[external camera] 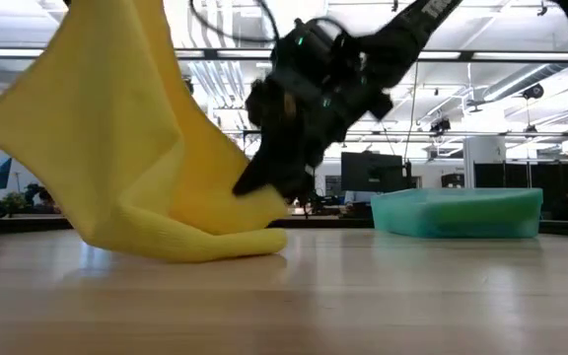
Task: Fold microfiber towels
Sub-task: Fold the yellow towel
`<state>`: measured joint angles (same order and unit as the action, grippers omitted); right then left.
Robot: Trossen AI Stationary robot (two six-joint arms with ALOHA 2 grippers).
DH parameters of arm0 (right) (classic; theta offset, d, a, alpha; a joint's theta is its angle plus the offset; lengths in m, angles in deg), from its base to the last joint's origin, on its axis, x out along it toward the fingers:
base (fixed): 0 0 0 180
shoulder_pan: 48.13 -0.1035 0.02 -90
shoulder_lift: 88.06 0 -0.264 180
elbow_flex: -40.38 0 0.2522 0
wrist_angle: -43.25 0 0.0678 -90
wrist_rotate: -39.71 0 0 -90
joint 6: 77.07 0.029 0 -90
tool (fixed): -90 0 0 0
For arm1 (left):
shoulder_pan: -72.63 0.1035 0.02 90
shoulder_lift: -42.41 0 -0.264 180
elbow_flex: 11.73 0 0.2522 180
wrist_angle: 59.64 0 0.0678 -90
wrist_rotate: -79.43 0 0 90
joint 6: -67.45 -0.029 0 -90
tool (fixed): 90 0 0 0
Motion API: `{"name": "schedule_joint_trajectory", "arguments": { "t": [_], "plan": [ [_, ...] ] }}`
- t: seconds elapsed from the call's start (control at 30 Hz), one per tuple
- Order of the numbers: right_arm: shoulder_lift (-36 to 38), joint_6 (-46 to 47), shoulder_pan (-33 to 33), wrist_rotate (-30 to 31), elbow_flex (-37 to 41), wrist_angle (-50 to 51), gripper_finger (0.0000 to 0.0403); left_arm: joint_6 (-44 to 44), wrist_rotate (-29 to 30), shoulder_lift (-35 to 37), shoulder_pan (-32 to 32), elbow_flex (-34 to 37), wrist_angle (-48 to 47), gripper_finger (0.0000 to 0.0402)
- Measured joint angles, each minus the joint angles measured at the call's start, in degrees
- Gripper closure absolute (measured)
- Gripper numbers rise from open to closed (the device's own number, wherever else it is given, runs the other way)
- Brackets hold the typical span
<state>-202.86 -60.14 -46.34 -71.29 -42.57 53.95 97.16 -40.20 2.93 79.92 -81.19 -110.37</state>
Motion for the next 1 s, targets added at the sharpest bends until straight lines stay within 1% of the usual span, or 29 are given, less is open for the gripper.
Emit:
{"name": "schedule_joint_trajectory", "arguments": {
  "t": [0.13,0.23,0.33,0.4,0.47,0.57,0.63,0.7,0.77,0.83,0.87,0.9,1.0],
  "plan": [
    [7.1,-0.39,-0.22,0.7,-0.02,9.3,0.0394,0.0,0.04,-0.46,0.0,0.02,0.0,0.0401],
    [14.61,-2.19,-1.26,3.51,-0.02,20.03,0.0394,0.02,0.0,-0.62,-0.02,0.04,-0.04,0.0401],
    [22.12,-2.71,-3.65,7.0,0.2,30.59,0.0394,0.16,-0.03,-0.62,-0.74,0.59,0.07,0.0401],
    [26.55,-0.5,-6.19,8.22,1.33,35.89,0.0394,2.05,-0.02,-0.59,-1.65,1.55,0.02,0.0401],
    [30.94,3.64,-9.65,8.88,3.17,38.88,0.0394,5.79,-0.02,-1.23,-3.53,2.86,0.0,0.0401],
    [37.68,12.2,-16.39,9.2,6.08,39.83,0.0394,11.91,0.0,-3.13,-9.8,4.99,1.4,0.0401],
    [41.97,19.25,-21.69,9.19,7.13,39.75,0.0394,16.76,0.17,-5.05,-15.78,6.53,6.28,0.0401],
    [45.44,26.68,-27.21,9.73,7.16,39.0,0.0394,21.08,1.59,-7.4,-22.84,7.49,15.08,0.0401],
    [47.86,33.5,-32.69,11.3,6.61,38.78,0.0394,23.69,3.71,-10.84,-30.0,8.34,27.62,0.0401],
    [48.73,38.45,-37.51,12.88,5.74,36.91,0.0394,24.0,6.28,-15.17,-36.13,9.19,38.84,0.0401],
    [48.75,40.58,-39.36,13.16,5.38,36.12,0.0394,24.04,7.65,-17.59,-38.31,9.24,42.88,0.0401],
    [48.52,42.51,-40.86,13.18,5.14,36.08,0.0394,24.54,9.04,-19.71,-39.92,9.22,45.07,0.0401],
    [46.94,45.27,-43.3,13.39,4.7,35.8,0.0394,26.79,12.78,-24.93,-42.49,9.21,44.96,0.0401]
  ]
}}
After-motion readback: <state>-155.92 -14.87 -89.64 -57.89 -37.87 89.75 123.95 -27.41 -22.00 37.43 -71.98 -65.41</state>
